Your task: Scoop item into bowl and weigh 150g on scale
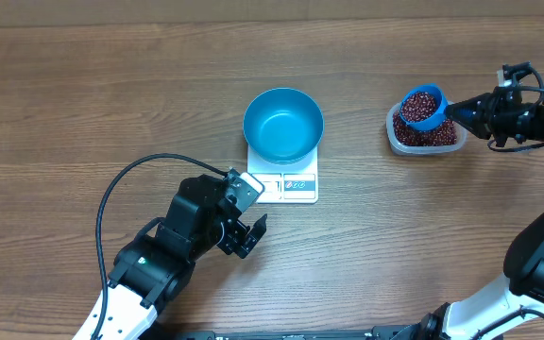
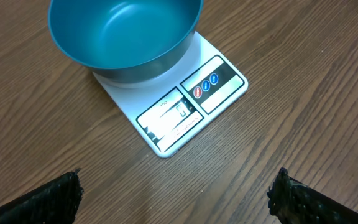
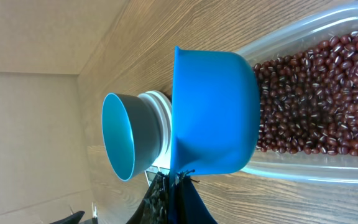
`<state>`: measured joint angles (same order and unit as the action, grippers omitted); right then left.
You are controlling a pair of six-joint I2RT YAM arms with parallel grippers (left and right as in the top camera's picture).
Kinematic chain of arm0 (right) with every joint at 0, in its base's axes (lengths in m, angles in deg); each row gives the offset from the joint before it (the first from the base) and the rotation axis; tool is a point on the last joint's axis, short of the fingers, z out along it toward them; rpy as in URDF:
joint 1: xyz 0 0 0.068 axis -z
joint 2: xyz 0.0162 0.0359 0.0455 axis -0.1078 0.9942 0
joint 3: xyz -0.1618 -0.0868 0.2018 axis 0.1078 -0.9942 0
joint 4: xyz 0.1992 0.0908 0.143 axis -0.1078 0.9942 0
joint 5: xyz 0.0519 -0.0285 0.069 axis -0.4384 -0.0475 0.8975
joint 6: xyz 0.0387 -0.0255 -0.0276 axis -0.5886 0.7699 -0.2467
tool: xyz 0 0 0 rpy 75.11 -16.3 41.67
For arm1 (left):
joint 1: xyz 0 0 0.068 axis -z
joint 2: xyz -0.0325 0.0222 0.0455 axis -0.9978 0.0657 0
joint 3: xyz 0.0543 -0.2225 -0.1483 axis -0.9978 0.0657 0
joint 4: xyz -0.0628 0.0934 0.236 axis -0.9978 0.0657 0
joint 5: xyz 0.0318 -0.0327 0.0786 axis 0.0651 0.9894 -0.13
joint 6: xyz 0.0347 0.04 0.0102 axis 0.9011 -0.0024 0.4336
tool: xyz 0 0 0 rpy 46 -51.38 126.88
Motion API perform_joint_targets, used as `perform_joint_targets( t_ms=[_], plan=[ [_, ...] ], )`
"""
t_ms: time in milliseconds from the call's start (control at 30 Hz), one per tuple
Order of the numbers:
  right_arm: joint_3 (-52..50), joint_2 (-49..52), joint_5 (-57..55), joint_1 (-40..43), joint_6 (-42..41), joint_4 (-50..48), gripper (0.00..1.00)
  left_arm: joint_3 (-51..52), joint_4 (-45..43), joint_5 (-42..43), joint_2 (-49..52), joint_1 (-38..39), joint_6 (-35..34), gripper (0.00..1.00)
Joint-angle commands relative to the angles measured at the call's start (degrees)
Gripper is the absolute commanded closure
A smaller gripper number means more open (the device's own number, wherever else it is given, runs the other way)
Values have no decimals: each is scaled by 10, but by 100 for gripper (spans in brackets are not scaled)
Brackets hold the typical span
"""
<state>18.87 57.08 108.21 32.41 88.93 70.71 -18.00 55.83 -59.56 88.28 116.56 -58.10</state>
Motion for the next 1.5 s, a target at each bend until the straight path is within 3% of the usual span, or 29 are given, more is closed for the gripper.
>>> perform_joint_targets(
  t_ms=[0,533,1033,1467],
  plan=[
    [-2,-4,14,1,1,-5,96,0,-2,10,-1,-3,0,1],
    [25,-5,109,-10,1,18,96,0,-2,10,-1,-3,0,1],
    [149,-5,106,-151,0,74,96,0,-2,10,-1,-3,0,0],
    [167,-5,-66,-297,-101,25,96,0,-2,10,-1,-3,0,0]
  ],
)
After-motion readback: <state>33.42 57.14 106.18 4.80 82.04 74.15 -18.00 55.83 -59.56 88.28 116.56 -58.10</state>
